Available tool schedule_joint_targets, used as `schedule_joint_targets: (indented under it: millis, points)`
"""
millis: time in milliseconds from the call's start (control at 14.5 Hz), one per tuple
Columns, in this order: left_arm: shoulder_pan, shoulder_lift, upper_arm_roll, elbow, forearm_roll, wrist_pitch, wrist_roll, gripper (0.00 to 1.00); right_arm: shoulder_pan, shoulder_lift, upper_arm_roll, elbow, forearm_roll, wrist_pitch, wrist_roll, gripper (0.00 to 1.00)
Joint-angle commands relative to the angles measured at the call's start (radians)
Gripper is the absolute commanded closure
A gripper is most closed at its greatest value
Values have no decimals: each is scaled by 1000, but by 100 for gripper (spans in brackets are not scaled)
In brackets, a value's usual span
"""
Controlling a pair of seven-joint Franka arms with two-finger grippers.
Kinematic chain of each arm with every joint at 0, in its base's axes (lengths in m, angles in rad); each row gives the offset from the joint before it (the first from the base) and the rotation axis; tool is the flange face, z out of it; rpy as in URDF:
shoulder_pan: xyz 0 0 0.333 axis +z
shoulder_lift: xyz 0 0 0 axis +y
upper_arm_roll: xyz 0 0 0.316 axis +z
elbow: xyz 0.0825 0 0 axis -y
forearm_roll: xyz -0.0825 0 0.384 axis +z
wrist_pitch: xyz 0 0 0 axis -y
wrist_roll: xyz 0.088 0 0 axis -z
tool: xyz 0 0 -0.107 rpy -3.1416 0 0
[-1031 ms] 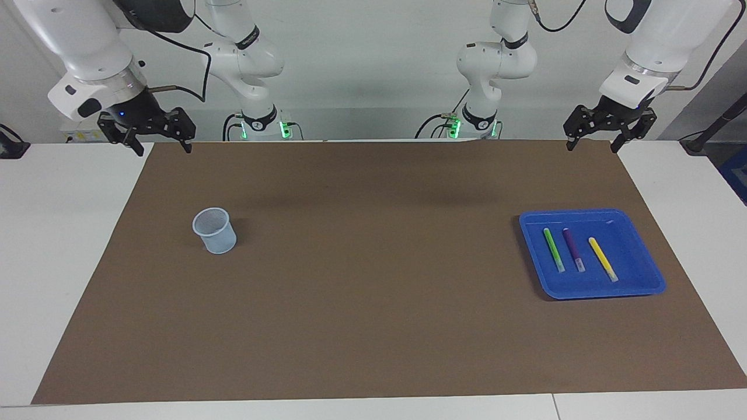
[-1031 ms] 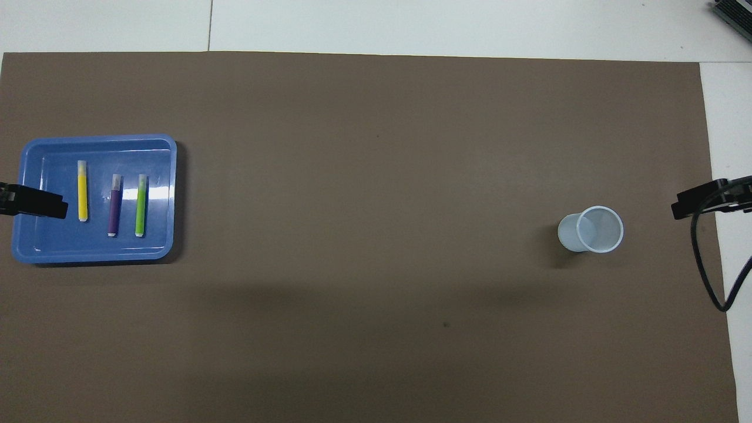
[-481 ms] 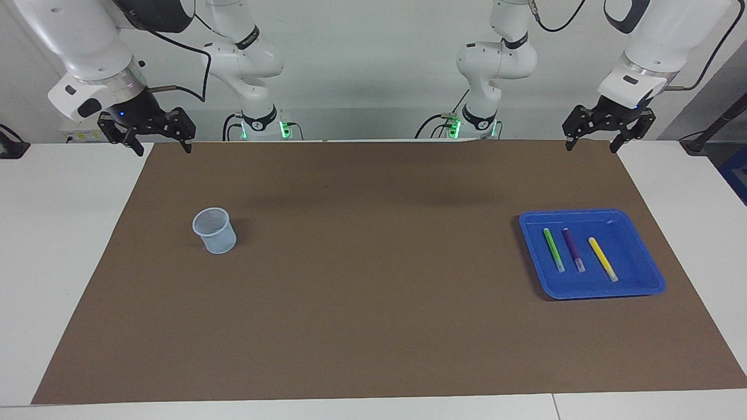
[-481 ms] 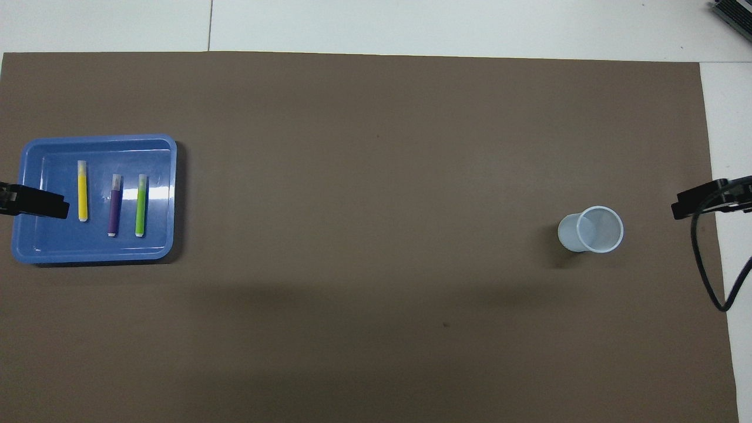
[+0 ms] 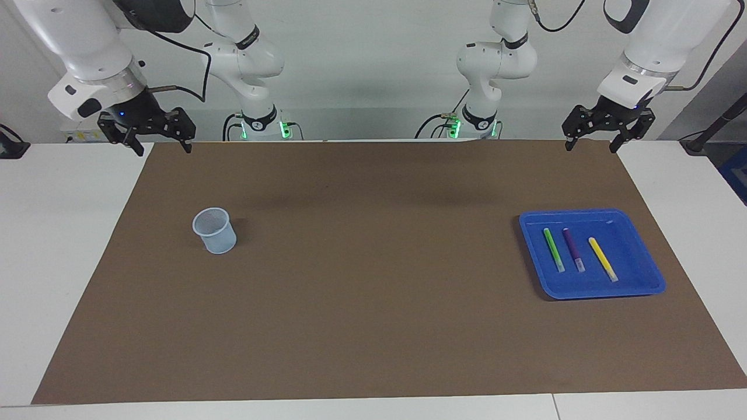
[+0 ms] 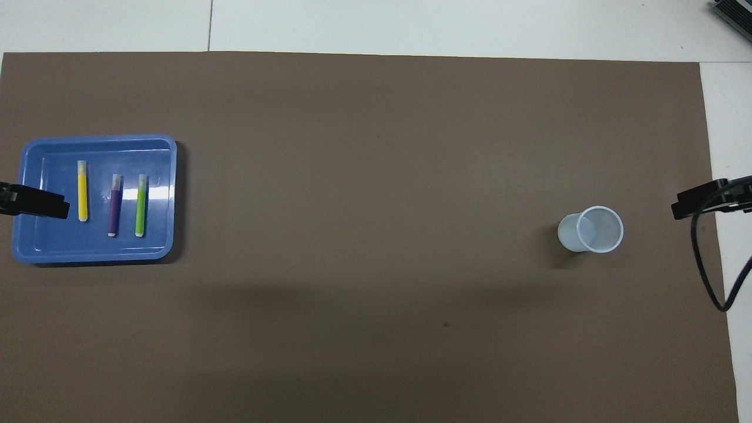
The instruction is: Transfer and insert pens with both arms
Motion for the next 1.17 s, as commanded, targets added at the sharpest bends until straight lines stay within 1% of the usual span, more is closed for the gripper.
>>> schedule_joint_targets:
  millis: [0,1100]
  points:
    - [-19,3,14,5,-4,1,-10,0,3,-7,1,-7,-22,-3,11,0]
    - [-10,-4,3,5,-4,3,-10,0,3,-10,7,-10,-4,-3,36,0]
